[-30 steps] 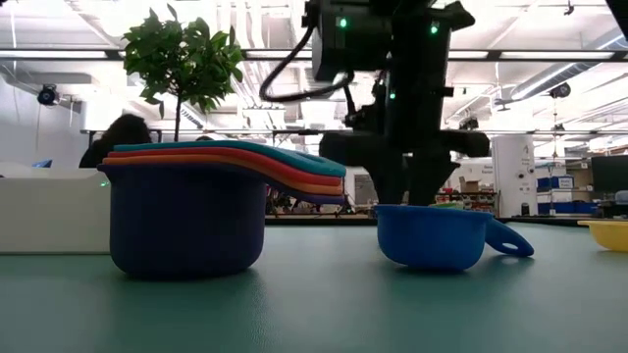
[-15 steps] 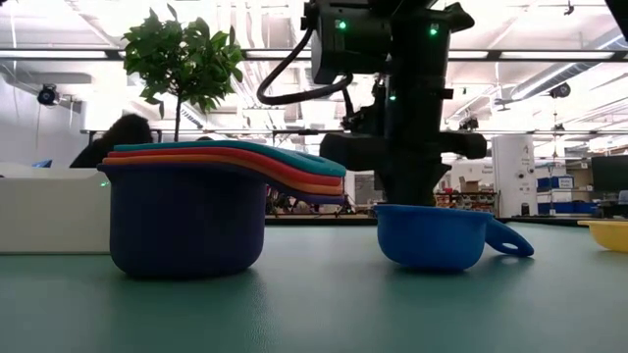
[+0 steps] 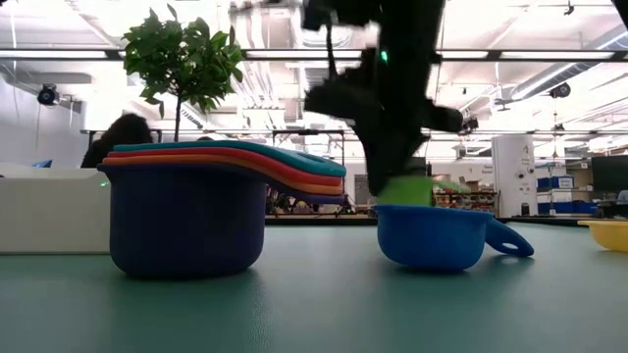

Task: Nest measuring cups in basket
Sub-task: Stack the green measuring cup in the top of the purple measuring cup

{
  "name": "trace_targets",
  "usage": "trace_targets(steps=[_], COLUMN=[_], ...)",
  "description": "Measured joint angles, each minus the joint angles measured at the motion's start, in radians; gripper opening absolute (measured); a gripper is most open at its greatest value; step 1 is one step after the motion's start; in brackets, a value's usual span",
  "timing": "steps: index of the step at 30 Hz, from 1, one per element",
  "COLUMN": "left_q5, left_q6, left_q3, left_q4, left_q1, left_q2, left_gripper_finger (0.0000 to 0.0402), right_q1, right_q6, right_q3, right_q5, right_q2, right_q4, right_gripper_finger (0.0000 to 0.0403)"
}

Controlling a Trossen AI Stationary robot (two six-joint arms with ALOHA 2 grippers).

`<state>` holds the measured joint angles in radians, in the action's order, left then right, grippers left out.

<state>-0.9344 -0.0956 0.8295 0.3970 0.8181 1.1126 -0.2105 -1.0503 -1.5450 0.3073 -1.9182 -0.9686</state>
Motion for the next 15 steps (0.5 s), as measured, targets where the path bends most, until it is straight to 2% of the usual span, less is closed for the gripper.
trace_targets(steps=[9, 15], left_q5=[0.0, 0.0], left_q6=[0.0, 0.0], left_q3=[0.0, 0.0], left_q4=[0.0, 0.0], left_q1=[0.0, 0.0], left_q2=[0.0, 0.0], left_gripper_finger=[0.0, 0.0], right_q1=[-0.113, -0.177], right_q6=[0.16, 0.263], right_q3=[-0.173, -0.249], right_q5=[0.008, 0.008], right_q2=[0.0, 0.001], right_q4=[0.043, 0.201], right_gripper_finger=[0.0009, 0.0009])
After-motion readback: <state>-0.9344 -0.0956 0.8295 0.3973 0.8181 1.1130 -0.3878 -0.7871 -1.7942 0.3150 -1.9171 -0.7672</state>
